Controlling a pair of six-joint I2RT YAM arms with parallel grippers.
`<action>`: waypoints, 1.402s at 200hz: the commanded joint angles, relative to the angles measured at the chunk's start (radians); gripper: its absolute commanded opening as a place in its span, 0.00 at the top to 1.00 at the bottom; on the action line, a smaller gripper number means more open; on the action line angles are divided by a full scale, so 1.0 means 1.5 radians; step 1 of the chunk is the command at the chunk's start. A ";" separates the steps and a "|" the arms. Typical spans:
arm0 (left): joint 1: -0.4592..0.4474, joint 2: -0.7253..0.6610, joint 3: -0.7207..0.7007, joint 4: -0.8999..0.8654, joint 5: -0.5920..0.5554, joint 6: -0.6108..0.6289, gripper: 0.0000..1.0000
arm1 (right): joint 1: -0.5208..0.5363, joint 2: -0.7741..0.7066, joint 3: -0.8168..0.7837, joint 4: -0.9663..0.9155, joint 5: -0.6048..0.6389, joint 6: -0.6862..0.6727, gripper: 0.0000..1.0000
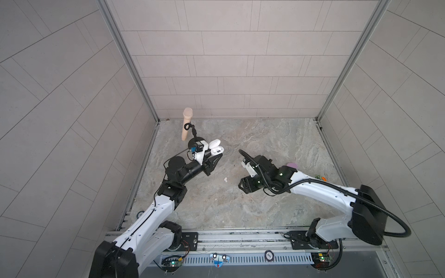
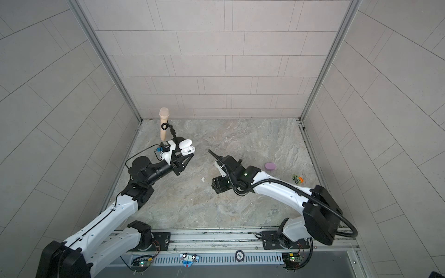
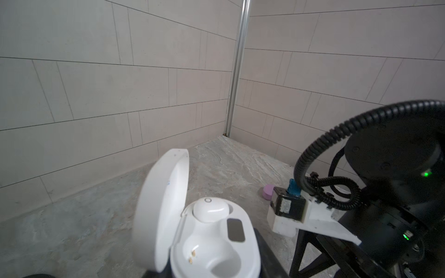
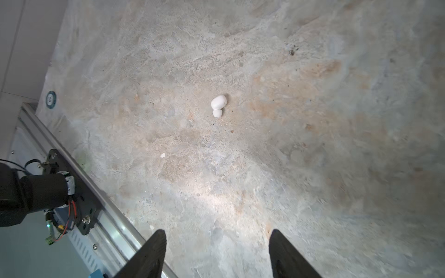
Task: Insert wireless bluetooth earbuds into charging case
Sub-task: Pick up the wireless bluetooth earbud from the center of the table.
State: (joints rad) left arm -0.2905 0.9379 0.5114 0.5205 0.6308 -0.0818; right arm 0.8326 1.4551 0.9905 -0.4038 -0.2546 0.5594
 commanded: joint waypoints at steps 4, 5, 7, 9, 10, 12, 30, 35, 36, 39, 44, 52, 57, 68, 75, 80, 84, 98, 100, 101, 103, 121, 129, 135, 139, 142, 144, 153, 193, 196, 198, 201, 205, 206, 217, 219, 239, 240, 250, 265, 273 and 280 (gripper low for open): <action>0.045 0.009 0.036 0.000 0.039 -0.007 0.81 | 0.015 0.080 0.065 0.012 0.064 0.030 0.30; 0.047 0.009 0.036 0.001 0.040 -0.008 0.81 | 0.015 0.082 0.068 0.009 0.067 0.032 0.30; 0.052 0.011 0.037 0.001 0.042 -0.010 0.81 | 0.017 0.091 0.075 0.005 0.071 0.034 0.31; 0.055 0.010 0.039 0.002 0.044 -0.011 0.81 | 0.018 0.095 0.078 0.003 0.073 0.035 0.31; 0.057 0.010 0.039 0.002 0.046 -0.011 0.81 | 0.018 0.103 0.084 -0.001 0.077 0.037 0.31; 0.060 0.010 0.040 0.003 0.047 -0.011 0.81 | 0.020 0.110 0.091 -0.004 0.080 0.040 0.31; 0.082 0.013 0.049 0.001 0.057 -0.010 0.81 | 0.023 0.179 0.146 -0.034 0.089 0.073 0.32; 0.087 0.013 0.053 -0.003 0.060 -0.008 0.81 | 0.024 0.194 0.157 -0.035 0.087 0.082 0.34; 0.088 0.013 0.053 -0.004 0.060 -0.008 0.81 | 0.024 0.197 0.159 -0.036 0.088 0.084 0.34; 0.090 0.013 0.055 -0.005 0.062 -0.007 0.81 | 0.023 0.206 0.166 -0.040 0.090 0.092 0.35; 0.096 0.013 0.056 -0.006 0.065 -0.007 0.81 | 0.023 0.221 0.180 -0.049 0.095 0.104 0.37; 0.105 0.011 0.055 -0.005 0.067 -0.007 0.81 | 0.024 0.240 0.199 -0.058 0.098 0.117 0.39; 0.108 0.011 0.056 -0.004 0.068 -0.008 0.81 | 0.024 0.252 0.212 -0.068 0.102 0.129 0.41; 0.115 0.011 0.056 -0.002 0.070 -0.010 0.81 | 0.024 0.275 0.238 -0.086 0.110 0.153 0.43; 0.117 0.011 0.056 -0.002 0.070 -0.011 0.81 | 0.024 0.290 0.253 -0.097 0.114 0.170 0.44; 0.118 0.011 0.056 -0.002 0.071 -0.010 0.81 | 0.024 0.298 0.264 -0.105 0.115 0.184 0.45; 0.119 0.011 0.057 -0.001 0.071 -0.011 0.81 | 0.024 0.306 0.272 -0.109 0.116 0.193 0.46; 0.122 0.014 0.056 0.002 0.071 -0.012 0.81 | 0.024 0.333 0.302 -0.130 0.116 0.221 0.48; 0.122 0.014 0.055 0.002 0.071 -0.012 0.81 | 0.024 0.337 0.306 -0.132 0.116 0.225 0.48; 0.122 0.014 0.055 0.002 0.071 -0.012 0.81 | 0.024 0.338 0.307 -0.133 0.116 0.227 0.49; 0.122 0.015 0.056 0.002 0.071 -0.012 0.81 | 0.024 0.342 0.311 -0.134 0.115 0.230 0.49; 0.124 0.016 0.052 0.009 0.073 -0.015 0.81 | 0.027 0.360 0.328 -0.139 0.121 0.261 0.52; 0.124 0.016 0.052 0.012 0.074 -0.016 0.81 | 0.027 0.367 0.336 -0.144 0.123 0.273 0.54; 0.125 0.015 0.052 0.013 0.074 -0.016 0.81 | 0.027 0.372 0.344 -0.152 0.127 0.278 0.55; 0.125 0.015 0.052 0.012 0.073 -0.016 0.81 | 0.027 0.375 0.349 -0.156 0.128 0.281 0.56; 0.125 0.015 0.051 0.012 0.073 -0.016 0.81 | 0.027 0.379 0.354 -0.159 0.130 0.283 0.56; 0.125 0.015 0.051 0.013 0.074 -0.016 0.81 | 0.027 0.380 0.356 -0.160 0.130 0.285 0.56; 0.125 0.015 0.050 0.015 0.074 -0.017 0.81 | 0.027 0.389 0.369 -0.166 0.131 0.290 0.58; 0.125 0.016 0.045 0.032 0.081 -0.027 0.81 | 0.029 0.438 0.429 -0.188 0.119 0.298 0.61; 0.125 0.015 0.045 0.033 0.081 -0.027 0.81 | 0.029 0.441 0.432 -0.190 0.118 0.298 0.61; 0.125 0.015 0.045 0.033 0.081 -0.027 0.81 | 0.030 0.444 0.434 -0.192 0.118 0.298 0.61; 0.125 0.014 0.045 0.033 0.081 -0.028 0.81 | 0.030 0.447 0.437 -0.195 0.117 0.298 0.61; 0.125 0.014 0.043 0.032 0.081 -0.027 0.81 | 0.030 0.451 0.441 -0.196 0.116 0.298 0.62; 0.125 0.013 0.044 0.032 0.081 -0.027 0.81 | 0.030 0.452 0.442 -0.197 0.116 0.298 0.62; 0.125 0.012 0.041 0.032 0.081 -0.028 0.81 | 0.031 0.460 0.450 -0.205 0.117 0.299 0.62; 0.125 0.012 0.041 0.033 0.081 -0.028 0.81 | 0.031 0.462 0.452 -0.206 0.118 0.299 0.62; 0.125 0.009 0.038 0.036 0.081 -0.031 0.81 | 0.032 0.479 0.474 -0.226 0.121 0.296 0.63; 0.125 0.010 0.037 0.036 0.081 -0.031 0.81 | 0.032 0.479 0.475 -0.227 0.121 0.296 0.63; 0.125 0.009 0.037 0.036 0.081 -0.031 0.81 | 0.032 0.489 0.486 -0.239 0.120 0.295 0.63; 0.125 0.008 0.037 0.038 0.081 -0.032 0.81 | 0.032 0.498 0.492 -0.244 0.117 0.295 0.63; 0.125 0.009 0.037 0.039 0.082 -0.032 0.81 | 0.032 0.501 0.495 -0.247 0.117 0.295 0.63; 0.125 0.008 0.037 0.039 0.081 -0.033 0.81 | 0.032 0.503 0.498 -0.250 0.117 0.294 0.63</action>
State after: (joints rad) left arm -0.1074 0.9604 0.5652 0.5343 0.7376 -0.1230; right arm 0.8726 2.1868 1.7138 -0.7189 -0.0937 0.9771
